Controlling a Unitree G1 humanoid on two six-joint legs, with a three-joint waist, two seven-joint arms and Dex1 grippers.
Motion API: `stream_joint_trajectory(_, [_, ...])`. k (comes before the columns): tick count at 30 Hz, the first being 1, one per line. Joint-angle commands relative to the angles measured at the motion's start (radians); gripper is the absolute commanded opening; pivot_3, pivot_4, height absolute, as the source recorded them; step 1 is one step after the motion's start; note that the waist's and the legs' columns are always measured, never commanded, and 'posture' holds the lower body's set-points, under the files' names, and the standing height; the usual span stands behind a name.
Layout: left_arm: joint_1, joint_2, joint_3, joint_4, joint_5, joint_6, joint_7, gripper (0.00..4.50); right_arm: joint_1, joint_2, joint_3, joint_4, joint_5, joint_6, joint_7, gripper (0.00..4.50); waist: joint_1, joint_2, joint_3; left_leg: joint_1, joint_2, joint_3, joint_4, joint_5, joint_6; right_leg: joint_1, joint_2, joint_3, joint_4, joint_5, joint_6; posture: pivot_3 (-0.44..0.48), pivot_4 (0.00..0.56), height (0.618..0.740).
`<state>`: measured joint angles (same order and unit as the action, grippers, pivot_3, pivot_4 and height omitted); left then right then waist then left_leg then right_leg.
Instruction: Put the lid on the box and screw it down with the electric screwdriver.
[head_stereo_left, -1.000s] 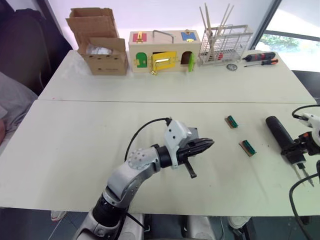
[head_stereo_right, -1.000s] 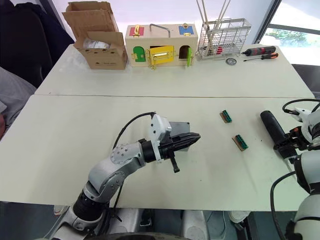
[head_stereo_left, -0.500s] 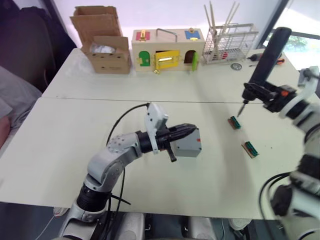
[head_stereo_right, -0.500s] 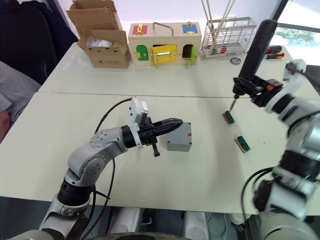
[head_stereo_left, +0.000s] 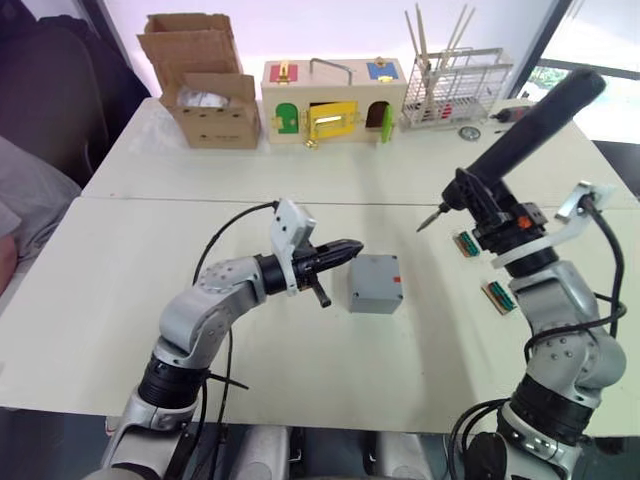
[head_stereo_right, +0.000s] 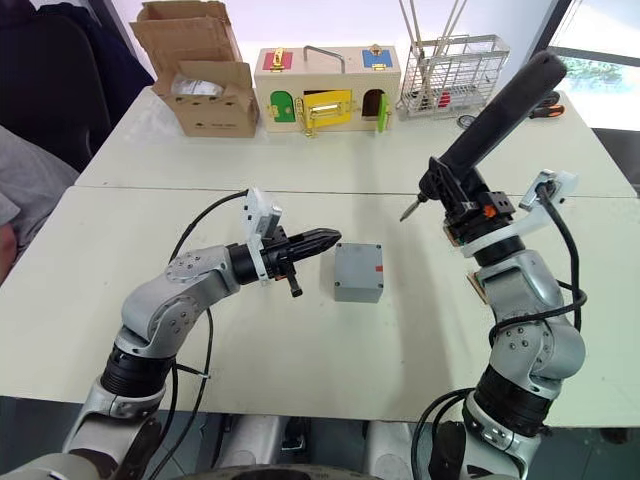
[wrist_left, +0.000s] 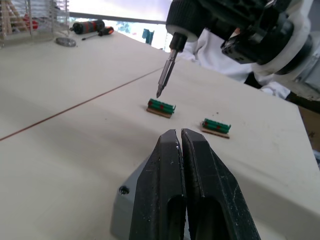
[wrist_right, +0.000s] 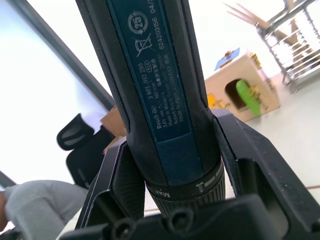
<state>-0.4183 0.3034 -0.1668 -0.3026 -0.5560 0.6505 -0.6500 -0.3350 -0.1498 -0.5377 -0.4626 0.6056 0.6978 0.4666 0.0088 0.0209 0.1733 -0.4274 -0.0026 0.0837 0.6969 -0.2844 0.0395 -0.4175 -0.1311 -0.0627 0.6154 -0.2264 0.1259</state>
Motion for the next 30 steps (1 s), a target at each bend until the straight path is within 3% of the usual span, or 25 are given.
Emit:
stream_joint_trajectory(1, [0.024,0.014,-0.009,-0.030,0.020,-0.015,-0.005,0.10,0.000,-0.027,0.036,-0.025,0.076,-0.034,0.016,1.79,-0.001,0.000,0.000,0.000,0.000,0.000,0.000,0.000,0.000,0.000,0.000,0.000,0.000,0.000,0.000,0.000,0.150,0.729])
stream_joint_trajectory(11, [-0.035,-0.045,-0.055,0.060,0.085,-0.071,-0.021,0.10,0.043,-0.128,0.145,0.021,0.117,-0.043,0.056,1.79,0.002,0.000,0.000,0.000,0.000,0.000,0.000,-0.001,0.001,0.000,0.000,0.000,-0.001,0.000,0.000,0.000,0.150,0.729])
stream_joint_trajectory(30, [-0.065,-0.084,-0.159,0.143,0.158,-0.061,-0.096,0.10,0.054,-0.199,0.153,0.008,0.177,-0.058,0.014,1.79,0.004,0.000,0.000,0.000,0.001,0.000,0.000,-0.003,0.006,0.000,0.000,0.000,-0.001,0.000,0.000,0.000,0.150,0.729])
